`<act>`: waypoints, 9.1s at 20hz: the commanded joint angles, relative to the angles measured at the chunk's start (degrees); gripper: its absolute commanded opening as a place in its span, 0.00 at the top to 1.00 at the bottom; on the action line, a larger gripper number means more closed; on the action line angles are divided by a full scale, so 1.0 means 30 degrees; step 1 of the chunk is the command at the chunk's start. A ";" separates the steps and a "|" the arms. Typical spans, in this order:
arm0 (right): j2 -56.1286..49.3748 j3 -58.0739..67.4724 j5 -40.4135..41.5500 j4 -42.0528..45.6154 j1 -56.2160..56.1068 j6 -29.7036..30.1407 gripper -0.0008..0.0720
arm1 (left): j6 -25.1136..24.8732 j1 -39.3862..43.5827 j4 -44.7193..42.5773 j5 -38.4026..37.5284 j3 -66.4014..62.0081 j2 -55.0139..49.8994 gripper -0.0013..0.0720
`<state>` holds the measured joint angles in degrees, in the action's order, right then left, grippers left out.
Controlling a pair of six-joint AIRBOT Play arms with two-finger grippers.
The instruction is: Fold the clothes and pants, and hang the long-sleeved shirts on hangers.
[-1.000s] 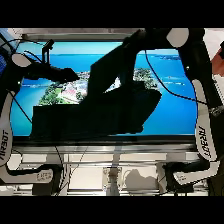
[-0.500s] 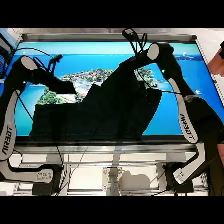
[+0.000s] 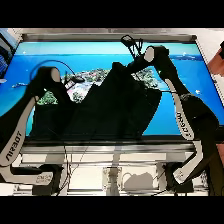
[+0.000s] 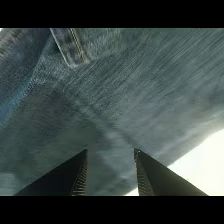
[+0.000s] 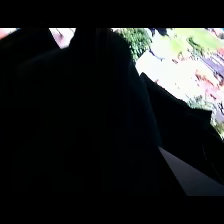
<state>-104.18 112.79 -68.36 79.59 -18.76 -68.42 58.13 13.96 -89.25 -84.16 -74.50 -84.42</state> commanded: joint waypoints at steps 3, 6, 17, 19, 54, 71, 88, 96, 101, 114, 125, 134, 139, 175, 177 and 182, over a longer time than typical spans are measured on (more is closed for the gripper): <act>0.0328 0.1370 -0.5027 0.1617 0.0954 0.0015 0.38 | -0.0692 0.1129 -0.1821 0.4830 0.2266 0.0007 0.57; 0.0801 0.1348 -0.6003 0.1610 0.2302 -0.0568 0.38 | -0.2069 0.1129 -0.1734 0.5231 0.2608 0.0000 0.57; 0.0882 0.1326 -0.8437 0.1537 0.5894 -0.2404 0.38 | -0.3242 0.1209 -0.1727 0.8706 0.3432 -0.1384 0.57; 0.0882 0.1326 -0.8429 0.1479 0.5894 -0.2412 0.38 | -0.3235 0.1239 -0.1676 0.8867 0.3432 -0.1770 0.62; 0.0729 -0.4561 0.2783 -0.2106 0.5880 -0.1435 0.38 | 1.5212 -1.6232 0.2696 0.6076 -0.1195 0.1982 0.95; -0.1960 -0.4714 -0.5421 -0.1311 0.4838 0.0182 0.46 | 1.4717 -2.0597 0.3963 0.6346 -0.2499 0.4408 0.95; 0.2025 -0.8735 -0.8597 0.1166 1.3974 -0.0954 0.95 | 1.2305 -1.9445 0.7570 0.6171 -0.2499 0.4182 0.95; 0.3657 -1.1256 -0.8510 0.1406 1.8935 -0.0787 0.95 | 1.2313 -1.5803 0.7351 0.6149 -0.2499 0.2623 0.95; 0.4656 -1.1242 -0.7111 -0.1727 1.9329 -0.0226 0.78 | 1.1686 -1.5147 0.6586 0.3825 -0.2492 0.1625 0.95; 0.4823 -1.0061 -0.3876 -0.6637 1.6305 0.0656 0.60 | 0.7315 -1.2349 -0.2455 -0.5464 0.0925 0.1005 0.96; 0.1588 -0.9442 0.1814 -0.5362 1.2866 -0.0109 0.46 | 1.1482 -1.2109 -0.2535 0.4415 0.2703 0.4080 0.95; -0.0648 -0.7635 0.3096 -0.1792 1.2662 -0.2178 0.46 | 1.5373 -1.2378 0.0685 0.9799 0.2703 0.4648 0.95; -0.1545 -0.7635 0.2586 -0.4269 1.1774 -0.0291 0.48 | 1.5365 -1.2422 0.2994 1.0907 0.2710 0.4481 0.95; -0.2433 -0.2470 0.8378 -0.4911 1.3384 -0.8167 0.95 | 1.5387 -1.2254 0.9005 2.1653 0.2703 0.1880 0.96; -0.2827 -0.2492 0.9836 -0.4918 1.3165 -0.9063 0.95 | 1.6254 -1.2050 0.8990 2.2782 0.2703 0.1122 0.95; -0.4065 -0.2506 1.2058 -0.5173 1.2728 -0.9551 0.95 | 1.7005 -1.1701 0.8998 2.5033 0.2703 -0.0423 0.95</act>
<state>-114.39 105.30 -37.41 64.47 20.25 -95.20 107.81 -21.98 -62.26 -14.15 -66.35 -83.11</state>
